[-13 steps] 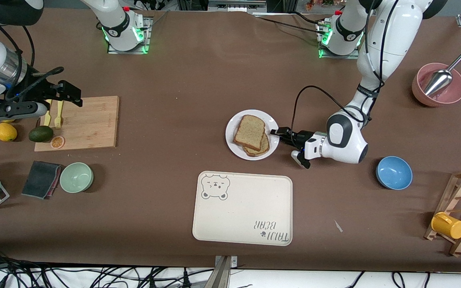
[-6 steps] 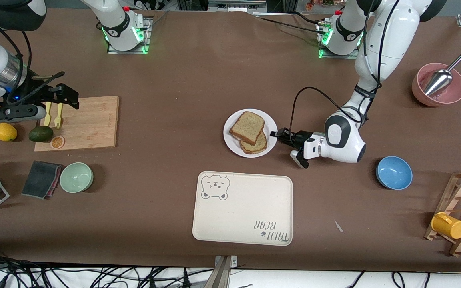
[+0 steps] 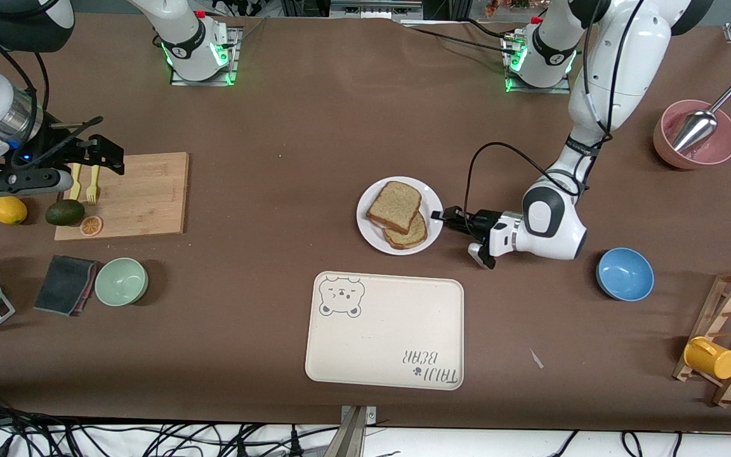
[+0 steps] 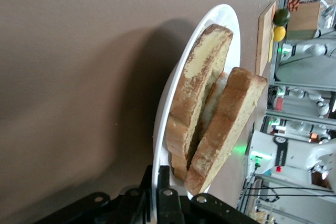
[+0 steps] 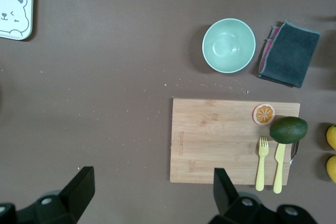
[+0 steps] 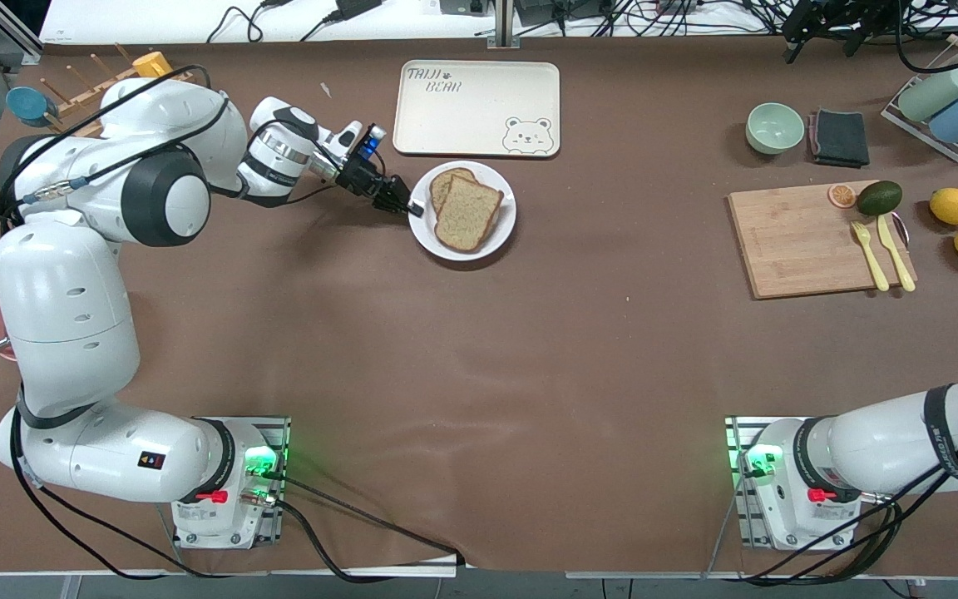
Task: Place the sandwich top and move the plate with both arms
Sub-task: 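Grip the white plate rim with the left gripper, then slide the plate with the left gripper onto the bear tray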
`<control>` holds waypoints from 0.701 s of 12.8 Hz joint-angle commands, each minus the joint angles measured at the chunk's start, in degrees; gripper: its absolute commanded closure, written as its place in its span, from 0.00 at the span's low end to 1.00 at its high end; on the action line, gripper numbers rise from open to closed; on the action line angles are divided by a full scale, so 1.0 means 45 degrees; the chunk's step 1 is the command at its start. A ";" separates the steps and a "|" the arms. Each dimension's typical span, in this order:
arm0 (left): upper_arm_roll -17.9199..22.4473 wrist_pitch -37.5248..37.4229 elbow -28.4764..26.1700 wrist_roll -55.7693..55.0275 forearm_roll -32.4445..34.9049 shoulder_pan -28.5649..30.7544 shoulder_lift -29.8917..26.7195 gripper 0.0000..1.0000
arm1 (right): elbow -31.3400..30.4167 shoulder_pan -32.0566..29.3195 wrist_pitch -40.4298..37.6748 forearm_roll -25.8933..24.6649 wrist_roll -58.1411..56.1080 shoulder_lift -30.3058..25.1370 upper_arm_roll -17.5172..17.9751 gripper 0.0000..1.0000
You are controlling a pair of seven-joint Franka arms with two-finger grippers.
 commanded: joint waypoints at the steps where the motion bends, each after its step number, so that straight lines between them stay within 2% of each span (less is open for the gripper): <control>1: -0.0029 -0.0902 0.0943 -0.1666 -0.0581 0.0419 -0.0024 1.00 | -0.0028 -0.0164 -0.0012 -0.0086 -0.0130 -0.0234 0.0152 0.00; 5: 0.0010 -0.0786 0.2759 -0.3466 -0.1438 0.0479 0.0423 1.00 | 0.0011 -0.0183 -0.0051 -0.0066 -0.0150 -0.0195 0.0093 0.00; 7: 0.0068 -0.0611 0.3812 -0.3626 -0.2452 0.0479 0.1066 1.00 | 0.0031 -0.0183 0.0046 -0.0066 -0.0150 -0.0156 0.0093 0.00; 9: 0.0088 0.0089 0.4887 -0.3762 -0.2632 0.0479 0.1749 1.00 | 0.0031 -0.0183 0.0183 -0.0027 -0.0130 -0.0078 0.0093 0.00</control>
